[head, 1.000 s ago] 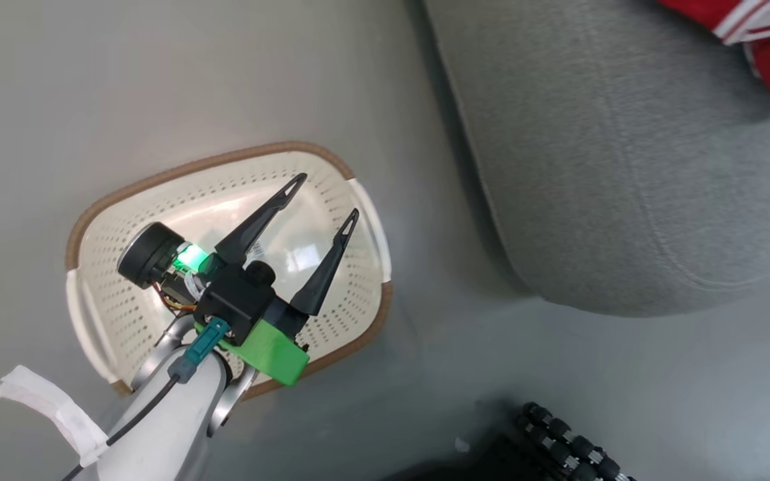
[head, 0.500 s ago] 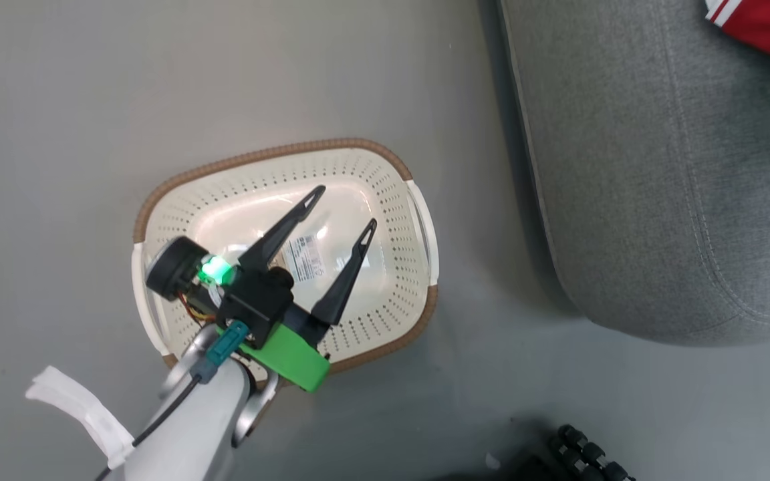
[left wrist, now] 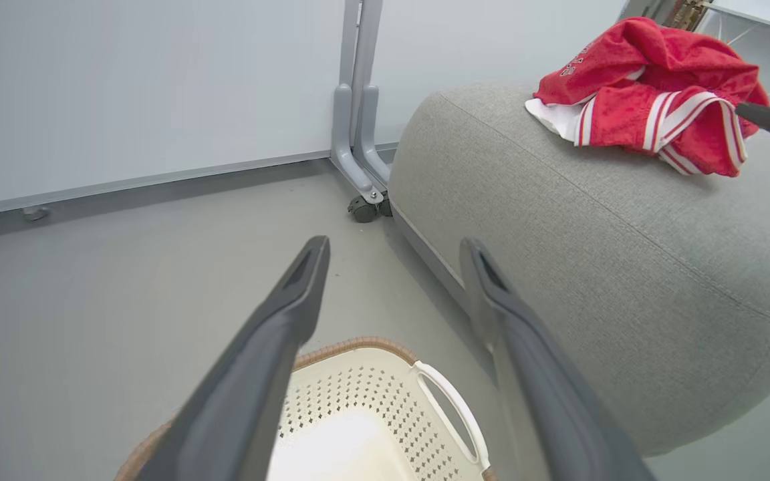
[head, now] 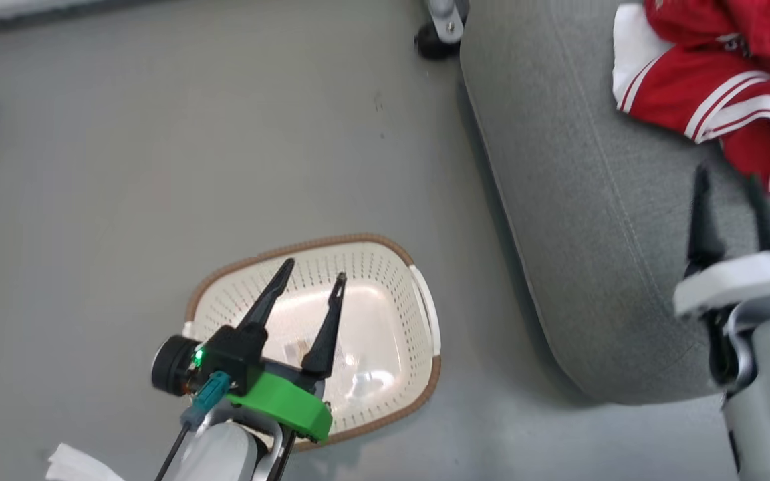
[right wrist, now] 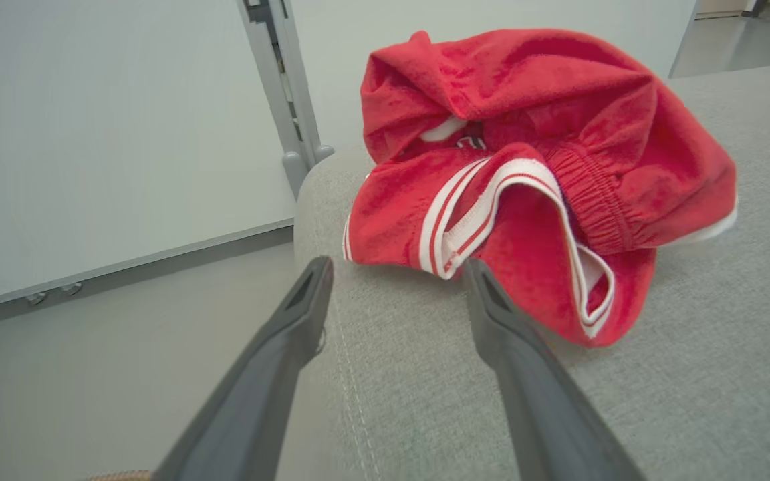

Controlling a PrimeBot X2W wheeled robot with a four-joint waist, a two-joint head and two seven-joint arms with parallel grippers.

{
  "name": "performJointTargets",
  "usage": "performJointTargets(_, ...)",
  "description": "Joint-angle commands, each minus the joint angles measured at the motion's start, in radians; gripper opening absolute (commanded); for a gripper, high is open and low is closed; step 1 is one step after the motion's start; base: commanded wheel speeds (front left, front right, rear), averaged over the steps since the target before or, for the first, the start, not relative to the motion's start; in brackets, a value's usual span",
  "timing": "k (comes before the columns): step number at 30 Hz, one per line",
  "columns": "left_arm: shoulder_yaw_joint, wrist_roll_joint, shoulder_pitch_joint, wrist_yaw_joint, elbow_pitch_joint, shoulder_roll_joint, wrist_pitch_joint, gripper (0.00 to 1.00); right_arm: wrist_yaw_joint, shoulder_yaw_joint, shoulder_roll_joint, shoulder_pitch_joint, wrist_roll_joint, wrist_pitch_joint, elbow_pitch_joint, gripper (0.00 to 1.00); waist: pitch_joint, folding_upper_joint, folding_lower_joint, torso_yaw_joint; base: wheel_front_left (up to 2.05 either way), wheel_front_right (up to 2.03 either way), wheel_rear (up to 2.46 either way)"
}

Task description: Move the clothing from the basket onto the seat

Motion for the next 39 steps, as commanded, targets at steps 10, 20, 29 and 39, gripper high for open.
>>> performJointTargets(10, 0.162, 0.015, 0.137, 0.047, -0.020, -0.037, 0.000, 1.00, -0.001, 0.122, 0.048, 0.220, -0.046, -0.003, -0.152, 1.00, -0.279, 0.0000, 0.0000, 0.110, 0.00, 0.00, 0.00)
performJointTargets(20, 0.281, 0.045, 0.241, 0.093, -0.134, -0.043, 0.000, 1.00, -0.001, 0.212, 0.075, 0.314, -0.066, -0.003, -0.270, 1.00, -0.353, 0.0000, 0.0000, 0.141, 0.00, 0.00, 0.00)
performJointTargets(29, 0.301, 0.033, 0.312, 0.109, -0.191, -0.043, 0.000, 1.00, -0.001, 0.222, 0.088, 0.411, -0.073, -0.003, -0.351, 1.00, -0.403, 0.0000, 0.0000, 0.163, 0.00, 0.00, 0.00)
performJointTargets(39, 0.300, 0.036, 0.378, 0.089, -0.190, -0.043, 0.000, 1.00, -0.001, 0.252, 0.083, 0.478, -0.080, -0.003, -0.364, 1.00, -0.438, 0.0000, 0.0000, 0.165, 0.00, 0.00, 0.00)
